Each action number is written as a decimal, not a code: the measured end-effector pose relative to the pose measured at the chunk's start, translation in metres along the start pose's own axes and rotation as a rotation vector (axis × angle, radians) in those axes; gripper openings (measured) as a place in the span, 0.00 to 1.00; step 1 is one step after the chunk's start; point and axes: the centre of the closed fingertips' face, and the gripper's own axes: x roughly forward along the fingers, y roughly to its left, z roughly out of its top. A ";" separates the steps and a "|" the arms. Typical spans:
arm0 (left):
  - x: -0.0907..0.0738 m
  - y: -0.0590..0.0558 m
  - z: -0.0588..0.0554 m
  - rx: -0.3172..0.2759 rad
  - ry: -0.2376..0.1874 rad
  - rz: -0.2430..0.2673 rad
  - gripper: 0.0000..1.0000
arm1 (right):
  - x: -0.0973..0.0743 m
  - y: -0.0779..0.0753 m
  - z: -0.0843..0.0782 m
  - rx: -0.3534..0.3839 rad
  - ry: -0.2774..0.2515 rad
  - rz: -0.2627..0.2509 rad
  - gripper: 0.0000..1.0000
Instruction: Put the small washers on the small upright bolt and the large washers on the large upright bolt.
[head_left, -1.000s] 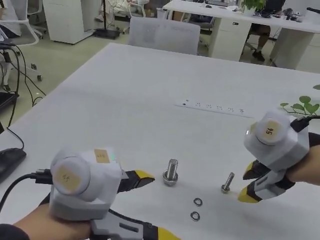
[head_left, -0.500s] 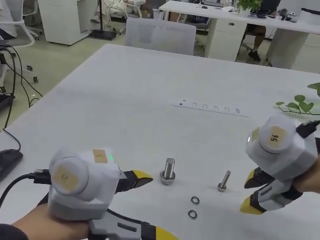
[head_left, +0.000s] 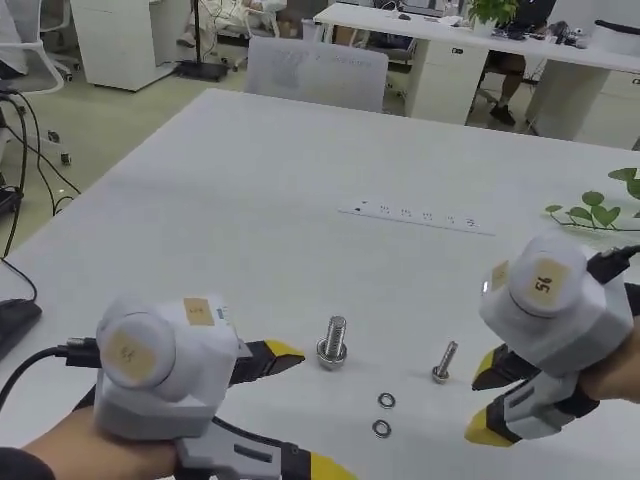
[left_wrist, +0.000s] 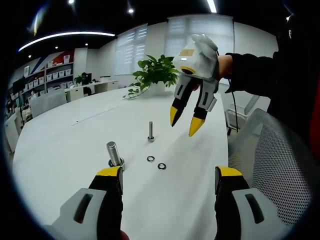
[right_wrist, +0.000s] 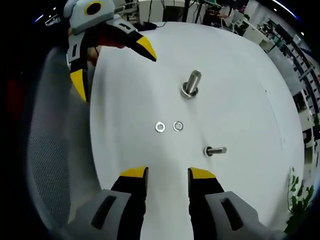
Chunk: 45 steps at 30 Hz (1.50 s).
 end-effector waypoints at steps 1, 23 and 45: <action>0.000 0.000 0.000 0.001 0.000 0.000 0.75 | 0.000 0.002 0.001 -0.002 -0.002 0.002 0.33; -0.005 0.003 0.001 -0.006 -0.012 0.018 0.74 | 0.010 0.014 0.040 -0.067 -0.050 0.040 0.32; -0.013 0.011 0.003 -0.023 -0.031 0.063 0.73 | 0.056 -0.015 0.055 -0.139 0.040 0.021 0.25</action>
